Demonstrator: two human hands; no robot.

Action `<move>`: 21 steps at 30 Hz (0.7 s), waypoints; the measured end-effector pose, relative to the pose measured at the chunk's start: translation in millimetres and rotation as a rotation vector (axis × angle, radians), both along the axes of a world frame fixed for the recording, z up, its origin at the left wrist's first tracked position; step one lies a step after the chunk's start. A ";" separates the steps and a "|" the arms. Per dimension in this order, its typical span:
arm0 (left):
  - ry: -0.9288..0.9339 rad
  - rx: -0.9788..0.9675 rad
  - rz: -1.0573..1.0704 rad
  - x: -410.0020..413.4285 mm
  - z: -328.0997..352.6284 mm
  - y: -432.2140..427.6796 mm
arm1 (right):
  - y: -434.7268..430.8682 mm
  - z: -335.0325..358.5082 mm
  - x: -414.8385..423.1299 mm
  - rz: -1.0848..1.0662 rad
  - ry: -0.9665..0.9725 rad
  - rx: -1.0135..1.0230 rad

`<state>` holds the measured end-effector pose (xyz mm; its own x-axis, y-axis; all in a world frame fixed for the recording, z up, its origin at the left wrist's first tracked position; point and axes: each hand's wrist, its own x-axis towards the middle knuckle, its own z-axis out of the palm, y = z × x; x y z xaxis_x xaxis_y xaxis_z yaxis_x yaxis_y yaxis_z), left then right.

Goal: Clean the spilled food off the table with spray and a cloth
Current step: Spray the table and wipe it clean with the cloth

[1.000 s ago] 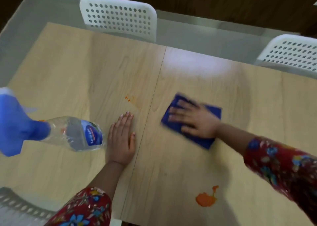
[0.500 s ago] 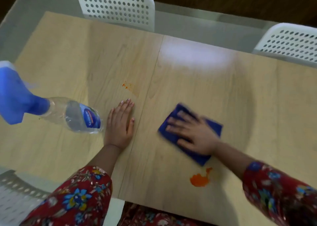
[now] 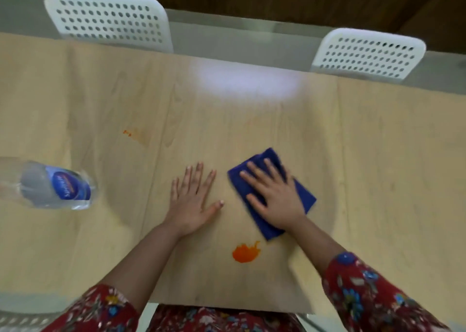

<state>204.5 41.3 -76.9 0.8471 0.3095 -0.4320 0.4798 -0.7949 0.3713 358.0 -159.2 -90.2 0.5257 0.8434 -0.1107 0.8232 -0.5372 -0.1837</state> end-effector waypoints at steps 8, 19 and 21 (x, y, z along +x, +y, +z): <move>0.096 0.047 -0.068 0.4 -1.0 4.0 | -35.1 -1.0 174.3 -0.607 0.016 -0.054; 0.094 0.022 -0.035 2.9 -7.1 6.5 | -68.8 -1.6 96.8 -0.594 0.022 -0.026; 0.027 0.027 -0.046 -1.6 -6.6 3.0 | -95.2 0.5 44.2 -0.631 -0.001 -0.021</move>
